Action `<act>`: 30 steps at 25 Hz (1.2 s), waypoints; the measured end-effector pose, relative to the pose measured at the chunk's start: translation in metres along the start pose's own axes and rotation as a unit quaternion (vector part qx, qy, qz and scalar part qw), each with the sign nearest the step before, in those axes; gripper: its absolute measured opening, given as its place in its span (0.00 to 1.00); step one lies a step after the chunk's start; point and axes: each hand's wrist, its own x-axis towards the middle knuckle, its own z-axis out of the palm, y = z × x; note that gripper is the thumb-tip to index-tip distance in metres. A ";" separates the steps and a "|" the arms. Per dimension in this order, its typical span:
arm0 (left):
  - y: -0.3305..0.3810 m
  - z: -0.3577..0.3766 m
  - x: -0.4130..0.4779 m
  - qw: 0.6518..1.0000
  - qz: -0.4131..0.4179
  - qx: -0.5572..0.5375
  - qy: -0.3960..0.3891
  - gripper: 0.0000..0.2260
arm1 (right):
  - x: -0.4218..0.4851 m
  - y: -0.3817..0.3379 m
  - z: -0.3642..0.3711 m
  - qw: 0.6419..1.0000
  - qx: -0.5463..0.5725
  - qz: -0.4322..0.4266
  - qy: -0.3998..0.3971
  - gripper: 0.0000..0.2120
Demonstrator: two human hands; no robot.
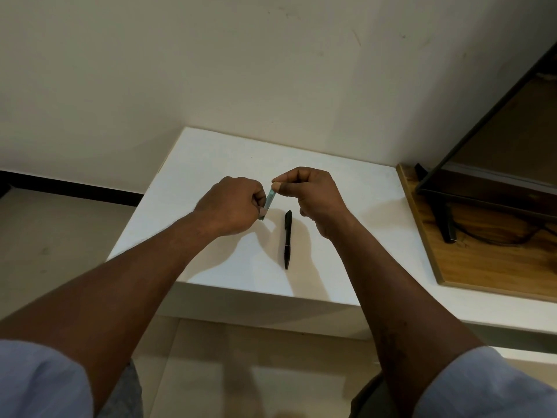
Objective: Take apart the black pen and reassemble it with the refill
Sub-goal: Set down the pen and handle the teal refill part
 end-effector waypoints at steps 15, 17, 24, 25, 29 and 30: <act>-0.011 0.007 0.005 0.985 -0.091 0.036 -0.141 0.03 | -0.001 -0.003 -0.016 0.870 0.422 0.248 0.054 0.17; -0.011 0.008 0.004 0.983 -0.085 0.090 -0.133 0.05 | -0.001 -0.002 -0.016 0.858 0.448 0.246 0.047 0.19; -0.012 0.011 0.005 0.986 -0.079 0.119 -0.085 0.11 | -0.003 -0.001 -0.014 0.859 0.455 0.233 0.029 0.26; -0.012 0.012 0.005 0.988 -0.075 0.117 -0.064 0.10 | -0.002 -0.002 -0.014 0.861 0.452 0.232 0.028 0.26; -0.008 0.014 0.005 0.994 -0.034 0.101 0.013 0.08 | -0.003 -0.004 -0.012 0.880 0.414 0.231 0.023 0.28; -0.005 0.015 0.005 0.996 -0.024 0.083 0.015 0.08 | -0.003 -0.004 -0.012 0.886 0.403 0.230 0.023 0.29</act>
